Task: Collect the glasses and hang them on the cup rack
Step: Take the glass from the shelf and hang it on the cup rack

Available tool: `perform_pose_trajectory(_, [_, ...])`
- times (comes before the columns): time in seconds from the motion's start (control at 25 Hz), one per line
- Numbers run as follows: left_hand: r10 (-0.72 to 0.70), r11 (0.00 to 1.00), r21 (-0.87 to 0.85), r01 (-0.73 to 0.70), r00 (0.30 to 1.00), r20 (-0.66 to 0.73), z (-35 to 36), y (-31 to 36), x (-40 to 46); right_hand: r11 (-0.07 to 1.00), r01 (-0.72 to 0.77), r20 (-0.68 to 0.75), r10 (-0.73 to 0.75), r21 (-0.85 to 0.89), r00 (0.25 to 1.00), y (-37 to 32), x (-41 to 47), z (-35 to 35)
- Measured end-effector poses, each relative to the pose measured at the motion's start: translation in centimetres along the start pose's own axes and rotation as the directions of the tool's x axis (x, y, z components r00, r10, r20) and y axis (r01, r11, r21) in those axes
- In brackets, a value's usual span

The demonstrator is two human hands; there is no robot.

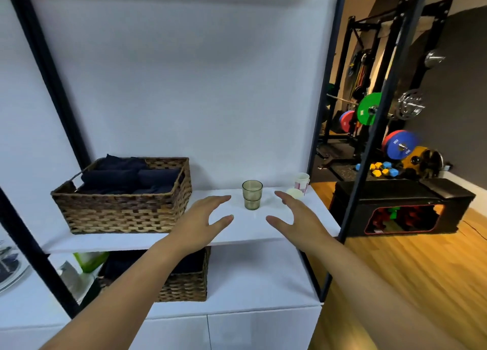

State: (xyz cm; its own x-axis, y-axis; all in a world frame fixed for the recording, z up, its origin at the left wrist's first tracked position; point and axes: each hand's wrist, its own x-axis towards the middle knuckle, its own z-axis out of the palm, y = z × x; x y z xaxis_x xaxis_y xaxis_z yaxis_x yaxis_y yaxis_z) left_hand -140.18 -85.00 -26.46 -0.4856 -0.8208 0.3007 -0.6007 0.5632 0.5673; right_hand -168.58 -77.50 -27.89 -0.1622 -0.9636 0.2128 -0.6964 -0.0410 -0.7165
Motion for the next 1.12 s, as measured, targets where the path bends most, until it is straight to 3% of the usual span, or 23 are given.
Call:
perform_pose_trajectory(0.52, [-0.137,0.988,-0.065,0.137,0.991,0.006,5.6,-6.8,8.6,0.994,-0.044,0.107,0.033,0.102,0.994,6.3,11.6,4.0])
perform_pose_trajectory(0.92, [-0.141,0.959,-0.218,0.179,0.973,0.181,10.0,-14.8,15.8,0.927,-0.296,0.056,0.291,0.230,0.955,9.6,19.7,9.9])
perform_pose_trajectory(1.12, [-0.165,0.948,-0.236,0.216,0.962,0.216,12.0,-17.1,18.5,0.923,-0.306,0.011,0.312,0.235,0.950,11.1,22.6,13.1])
